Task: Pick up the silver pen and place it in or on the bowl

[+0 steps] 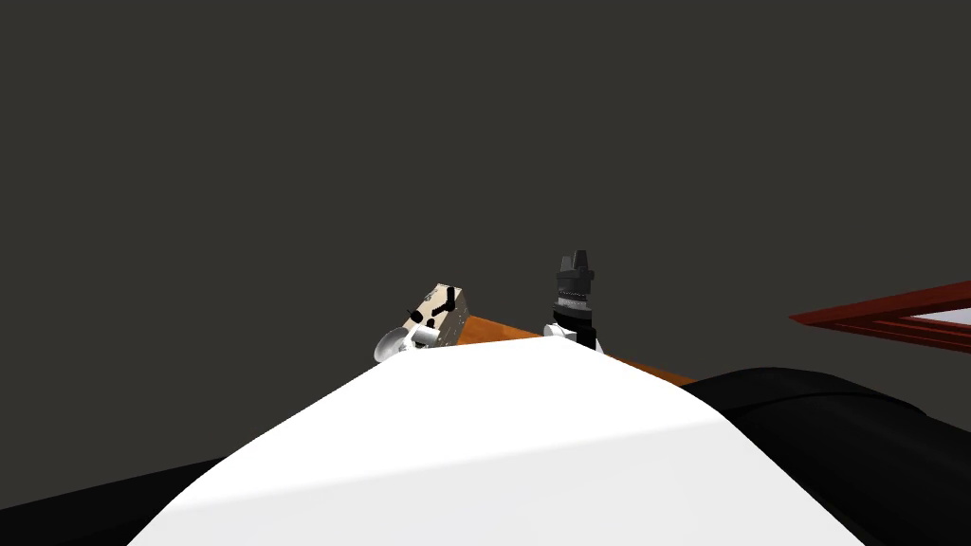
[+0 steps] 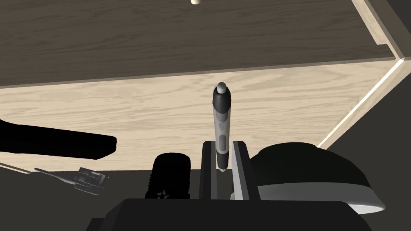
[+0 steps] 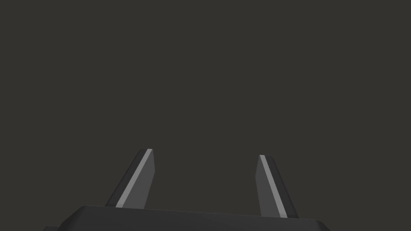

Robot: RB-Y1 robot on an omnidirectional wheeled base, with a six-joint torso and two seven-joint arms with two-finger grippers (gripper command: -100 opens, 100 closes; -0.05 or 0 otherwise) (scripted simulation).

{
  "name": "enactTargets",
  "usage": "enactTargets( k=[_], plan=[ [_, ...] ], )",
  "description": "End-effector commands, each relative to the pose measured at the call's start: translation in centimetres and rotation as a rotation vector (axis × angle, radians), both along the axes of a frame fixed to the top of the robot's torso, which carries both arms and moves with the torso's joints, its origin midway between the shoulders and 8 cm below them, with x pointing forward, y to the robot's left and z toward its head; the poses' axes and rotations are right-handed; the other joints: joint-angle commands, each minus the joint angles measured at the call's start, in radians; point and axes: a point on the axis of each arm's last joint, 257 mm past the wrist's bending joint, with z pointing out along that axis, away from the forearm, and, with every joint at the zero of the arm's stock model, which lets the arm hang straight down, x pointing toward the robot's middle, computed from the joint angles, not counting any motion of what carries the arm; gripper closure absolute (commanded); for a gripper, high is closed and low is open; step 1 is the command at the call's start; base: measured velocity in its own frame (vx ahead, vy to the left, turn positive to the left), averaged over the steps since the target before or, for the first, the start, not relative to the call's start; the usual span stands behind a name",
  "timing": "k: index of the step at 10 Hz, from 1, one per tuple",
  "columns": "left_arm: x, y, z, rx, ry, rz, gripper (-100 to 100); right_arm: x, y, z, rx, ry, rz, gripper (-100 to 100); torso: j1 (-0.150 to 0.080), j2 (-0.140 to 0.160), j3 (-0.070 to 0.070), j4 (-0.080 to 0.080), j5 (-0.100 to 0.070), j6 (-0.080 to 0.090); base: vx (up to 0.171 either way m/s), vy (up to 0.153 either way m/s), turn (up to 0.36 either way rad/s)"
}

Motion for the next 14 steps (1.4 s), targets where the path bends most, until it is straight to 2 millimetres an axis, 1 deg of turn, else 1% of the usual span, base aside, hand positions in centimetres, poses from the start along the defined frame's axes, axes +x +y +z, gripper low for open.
enactTargets(
  k=[1,5,6,8,10,11,12,13,14],
  plan=[
    [0.4,-0.3,0.6,0.007,0.011,-0.008,100,0.0,0.0,0.0,0.0,0.0,0.0,0,0.0,0.0,0.0,0.0,0.0,0.0,-0.066,0.005,-0.048],
    [1.4,-0.8,1.9,0.015,0.025,-0.02,100,0.0,0.0,0.0,0.0,0.0,0.0,0,0.0,0.0,0.0,0.0,0.0,0.0,-0.065,0.002,-0.043],
    [1.8,-0.8,2.6,0.015,0.028,-0.02,100,0.0,0.0,0.0,0.0,0.0,0.0,0,0.0,-0.001,-0.001,0.0,0.0,0.0,-0.075,0.007,-0.068],
    [2.4,-0.4,3.5,0.012,0.028,-0.01,100,0.0,0.0,0.0,0.0,0.0,0.0,0,0.002,0.0,0.0,0.0,0.0,0.0,-0.073,0.025,-0.06],
    [3.0,1.3,4.9,0.003,0.019,0.023,100,0.0,0.0,0.0,0.0,0.0,0.0,0,0.004,0.0,0.0,0.0,0.0,0.0,-0.077,0.068,-0.061],
    [3.1,1.8,5.3,0.001,0.016,0.034,100,0.0,0.0,0.0,0.0,0.0,0.0,0,0.007,0.0,0.0,0.0,0.0,-0.001,-0.055,0.09,-0.038],
    [3.3,3.1,6.1,-0.005,0.008,0.058,100,0.0,0.0,0.0,0.0,0.0,0.0,0,0.008,-0.001,0.0,0.0,0.001,-0.001,-0.045,0.093,-0.042],
    [3.4,3.8,6.5,-0.007,0.003,0.071,100,0.0,0.0,0.0,0.0,0.0,0.0,0,0.008,-0.002,-0.001,0.0,0.0,-0.001,-0.036,0.089,-0.042],
    [3.6,5.2,7.4,-0.012,-0.007,0.098,100,0.0,0.0,0.0,0.0,0.0,0.0,0,0.008,-0.002,-0.001,-0.001,0.001,-0.002,-0.037,0.093,-0.035]
  ],
)
